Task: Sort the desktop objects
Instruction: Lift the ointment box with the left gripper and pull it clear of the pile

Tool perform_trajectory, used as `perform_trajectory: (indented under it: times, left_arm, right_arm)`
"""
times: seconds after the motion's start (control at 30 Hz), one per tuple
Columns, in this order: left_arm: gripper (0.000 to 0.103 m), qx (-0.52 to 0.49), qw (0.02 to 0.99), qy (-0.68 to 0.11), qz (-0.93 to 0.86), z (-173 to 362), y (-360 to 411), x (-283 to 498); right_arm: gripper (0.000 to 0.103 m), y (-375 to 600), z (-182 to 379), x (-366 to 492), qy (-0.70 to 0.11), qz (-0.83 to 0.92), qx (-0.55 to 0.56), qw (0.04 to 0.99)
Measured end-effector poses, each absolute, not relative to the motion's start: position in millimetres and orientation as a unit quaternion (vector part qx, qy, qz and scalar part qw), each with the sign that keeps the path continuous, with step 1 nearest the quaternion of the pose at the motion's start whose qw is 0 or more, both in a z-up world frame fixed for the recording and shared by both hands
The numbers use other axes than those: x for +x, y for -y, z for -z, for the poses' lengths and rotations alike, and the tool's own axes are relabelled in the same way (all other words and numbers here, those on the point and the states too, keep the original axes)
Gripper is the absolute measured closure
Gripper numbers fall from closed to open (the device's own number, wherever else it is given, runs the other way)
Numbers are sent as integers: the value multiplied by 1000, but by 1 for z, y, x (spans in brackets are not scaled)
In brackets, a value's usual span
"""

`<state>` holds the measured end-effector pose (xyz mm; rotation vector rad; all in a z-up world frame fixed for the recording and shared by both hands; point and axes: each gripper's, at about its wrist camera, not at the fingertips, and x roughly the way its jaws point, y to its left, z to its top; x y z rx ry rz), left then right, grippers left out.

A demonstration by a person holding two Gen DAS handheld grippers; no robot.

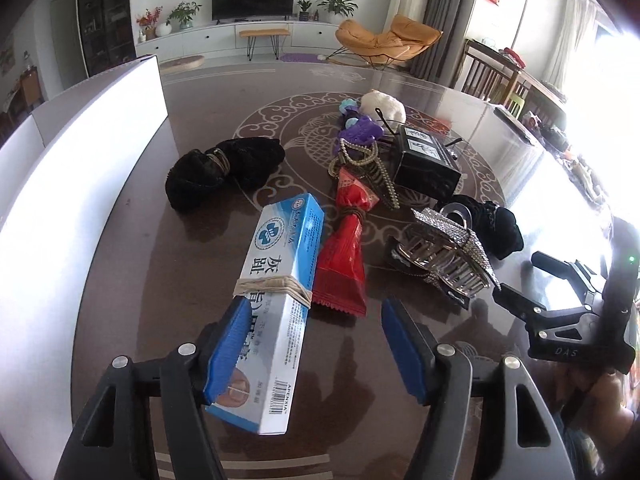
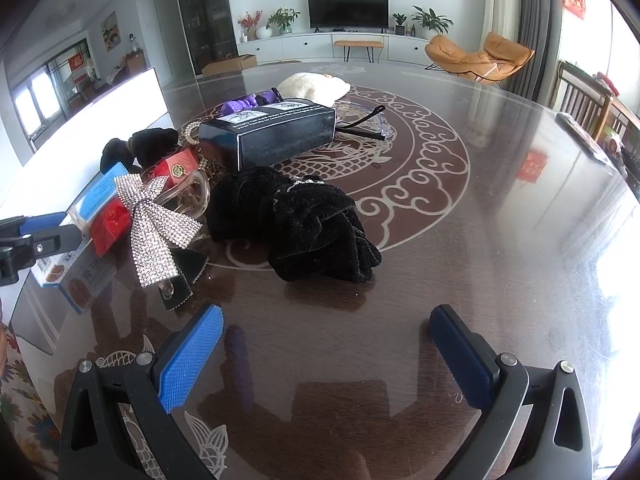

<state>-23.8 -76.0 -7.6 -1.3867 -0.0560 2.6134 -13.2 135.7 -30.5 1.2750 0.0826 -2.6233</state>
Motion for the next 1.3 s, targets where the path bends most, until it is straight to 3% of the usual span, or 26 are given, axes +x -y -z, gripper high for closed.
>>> perform_trajectory:
  times: [0.47, 0.7, 0.73, 0.8, 1.03, 1.07, 1.13, 1.17, 1.2, 1.3]
  left_arm:
    - [35, -523, 116, -36, -844, 34, 86, -41]
    - [31, -498, 68, -45, -864, 37, 78, -63]
    - [34, -493, 54, -35, -867, 36, 82, -63]
    - [57, -483, 32, -16, -875, 34, 93, -60]
    - [58, -477, -28, 24, -878, 33, 129, -58]
    - [55, -477, -26, 30, -878, 33, 130, -57]
    - [36, -479, -18, 35, -877, 34, 129, -56]
    - [20, -479, -19, 35, -877, 37, 127, -55]
    - [13, -475, -21, 29, -879, 40, 124, -54]
    - [5, -459, -33, 13, -888, 45, 116, -47]
  right_arm:
    - [0, -136, 30, -13, -29, 893, 434, 111]
    - [0, -137, 30, -13, -29, 893, 435, 109]
    - [0, -137, 30, -13, -28, 893, 435, 110]
    - [0, -138, 30, -14, -27, 894, 434, 109]
    - [0, -139, 31, -14, -29, 894, 435, 108]
    - [0, -138, 31, -14, -29, 894, 435, 107]
    - [0, -139, 31, -14, -28, 894, 435, 105]
    - [0, -139, 31, -14, -27, 894, 435, 105]
    - [0, -139, 31, -14, -28, 894, 435, 105]
    - [0, -139, 31, -13, -31, 894, 436, 103]
